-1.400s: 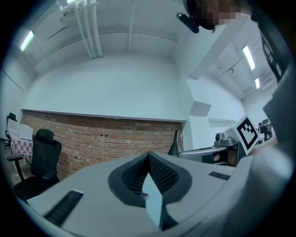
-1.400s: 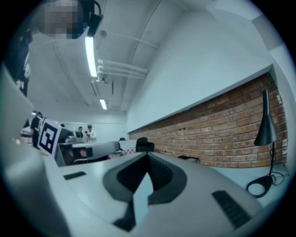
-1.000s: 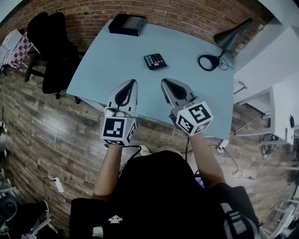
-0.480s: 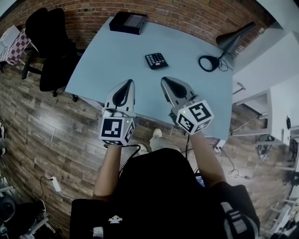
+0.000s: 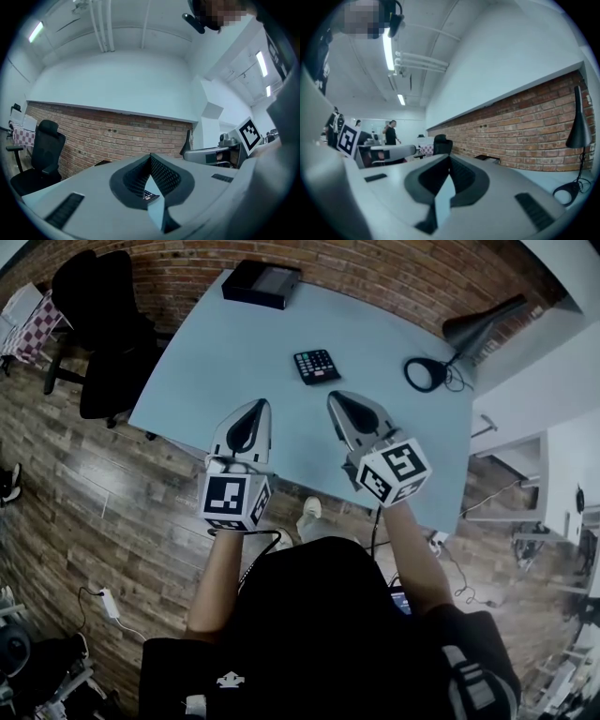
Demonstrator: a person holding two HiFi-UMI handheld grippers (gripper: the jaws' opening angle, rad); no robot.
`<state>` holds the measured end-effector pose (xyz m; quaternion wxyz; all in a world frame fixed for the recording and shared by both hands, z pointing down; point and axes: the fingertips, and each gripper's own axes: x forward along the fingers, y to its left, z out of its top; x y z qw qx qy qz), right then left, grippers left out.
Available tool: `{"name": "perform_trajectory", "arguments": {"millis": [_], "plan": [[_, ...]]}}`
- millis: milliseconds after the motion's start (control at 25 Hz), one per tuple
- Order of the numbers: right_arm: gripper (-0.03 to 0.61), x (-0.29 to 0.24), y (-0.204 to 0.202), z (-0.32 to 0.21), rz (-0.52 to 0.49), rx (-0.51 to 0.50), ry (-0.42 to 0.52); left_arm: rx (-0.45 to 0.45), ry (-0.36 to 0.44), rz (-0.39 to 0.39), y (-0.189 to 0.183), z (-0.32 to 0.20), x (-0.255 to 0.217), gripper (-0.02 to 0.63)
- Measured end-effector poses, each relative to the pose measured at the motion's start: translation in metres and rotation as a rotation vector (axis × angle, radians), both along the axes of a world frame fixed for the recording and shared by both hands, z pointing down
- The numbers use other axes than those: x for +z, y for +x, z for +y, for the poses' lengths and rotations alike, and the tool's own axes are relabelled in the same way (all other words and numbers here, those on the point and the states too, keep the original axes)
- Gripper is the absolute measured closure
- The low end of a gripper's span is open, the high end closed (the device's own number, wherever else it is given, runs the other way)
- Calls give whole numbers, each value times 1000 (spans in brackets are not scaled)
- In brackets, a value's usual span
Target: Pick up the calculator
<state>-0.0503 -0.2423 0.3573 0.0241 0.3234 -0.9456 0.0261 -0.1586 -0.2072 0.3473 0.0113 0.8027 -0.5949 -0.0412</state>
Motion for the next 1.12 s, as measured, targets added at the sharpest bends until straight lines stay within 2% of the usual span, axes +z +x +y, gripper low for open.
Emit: {"name": "perform_trajectory", "arguments": {"millis": [280,520,840,1120], "plan": [[575,10,12,-42,23,-25,-18,-18,-11,-13,13,-33,0,606],[575,39,11,-79,69,-79,-74,-70,-46,-31,10,-56,8,606],[575,101,13,-123,185,-162,-142,-122,-104,-61,11,-87,23,606],[574,159,19,-152,329,-193,-169,-165,-163,-81,10,-101,40,606]]}}
